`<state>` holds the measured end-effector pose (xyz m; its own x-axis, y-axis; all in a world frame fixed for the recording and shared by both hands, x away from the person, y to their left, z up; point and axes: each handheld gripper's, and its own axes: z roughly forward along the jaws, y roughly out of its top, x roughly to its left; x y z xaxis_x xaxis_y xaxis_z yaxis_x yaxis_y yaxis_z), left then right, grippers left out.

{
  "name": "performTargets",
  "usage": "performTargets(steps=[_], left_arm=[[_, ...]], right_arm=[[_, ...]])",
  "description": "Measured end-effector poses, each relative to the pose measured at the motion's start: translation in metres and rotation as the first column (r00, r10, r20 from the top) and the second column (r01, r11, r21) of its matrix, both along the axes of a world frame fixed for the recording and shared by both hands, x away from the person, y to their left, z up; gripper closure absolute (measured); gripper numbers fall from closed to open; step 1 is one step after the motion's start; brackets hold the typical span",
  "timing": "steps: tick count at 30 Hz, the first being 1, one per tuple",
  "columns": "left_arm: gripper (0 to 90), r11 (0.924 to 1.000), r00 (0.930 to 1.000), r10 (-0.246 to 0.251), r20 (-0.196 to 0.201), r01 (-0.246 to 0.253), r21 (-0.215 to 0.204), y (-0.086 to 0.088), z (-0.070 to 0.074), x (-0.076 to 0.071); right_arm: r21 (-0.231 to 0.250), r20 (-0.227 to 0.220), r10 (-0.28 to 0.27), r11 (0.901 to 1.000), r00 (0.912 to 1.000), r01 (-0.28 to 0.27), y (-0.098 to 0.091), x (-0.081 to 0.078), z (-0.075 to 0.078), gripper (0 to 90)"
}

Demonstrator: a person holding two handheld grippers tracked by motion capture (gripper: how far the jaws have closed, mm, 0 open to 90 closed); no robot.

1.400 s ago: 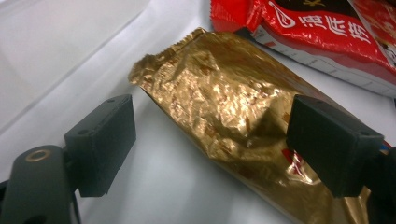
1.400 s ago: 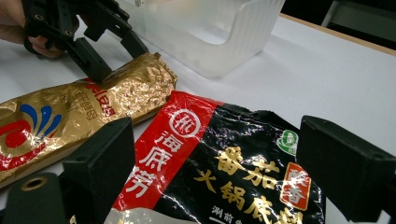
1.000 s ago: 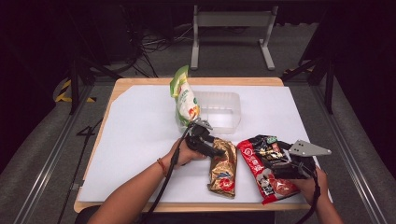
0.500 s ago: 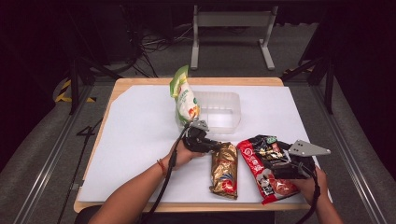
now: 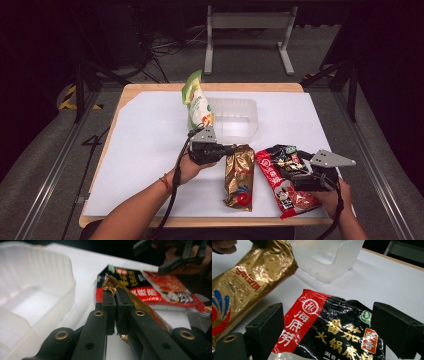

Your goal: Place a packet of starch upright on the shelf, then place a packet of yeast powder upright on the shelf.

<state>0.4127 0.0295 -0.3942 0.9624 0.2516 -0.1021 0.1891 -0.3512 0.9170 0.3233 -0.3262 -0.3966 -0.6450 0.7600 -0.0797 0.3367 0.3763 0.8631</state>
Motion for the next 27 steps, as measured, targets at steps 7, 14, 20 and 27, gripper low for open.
performTargets(steps=[7, 14, 20, 27], left_arm=[[88.5, 0.9983, 0.9982, -0.001, 0.06, 0.005, -0.057, 0.012, 0.02, -0.011], [88.9, 0.9947, 0.9931, 0.033, 0.113, -0.022, -0.101, 0.026, 0.036, -0.018], [89.0, 0.9865, 0.9868, 0.086, 0.138, -0.065, -0.15, 0.04, 0.05, -0.019], [89.5, 0.9695, 0.9754, 0.156, 0.156, -0.121, -0.213, 0.06, 0.063, -0.014]], right_arm=[[0.009, 0.001, -0.008, 0.9999, 1.0, 0.008, -0.001, 0.0, 0.0, 12.3], [0.011, 0.007, -0.014, 0.9998, 0.9999, 0.014, -0.001, 0.0, 0.001, 12.4], [0.006, 0.014, -0.01, 0.9999, 0.9999, 0.009, 0.0, -0.001, 0.002, 12.5], [0.011, 0.006, -0.009, 0.9999, 0.9999, 0.009, 0.0, 0.001, 0.001, 12.5]])
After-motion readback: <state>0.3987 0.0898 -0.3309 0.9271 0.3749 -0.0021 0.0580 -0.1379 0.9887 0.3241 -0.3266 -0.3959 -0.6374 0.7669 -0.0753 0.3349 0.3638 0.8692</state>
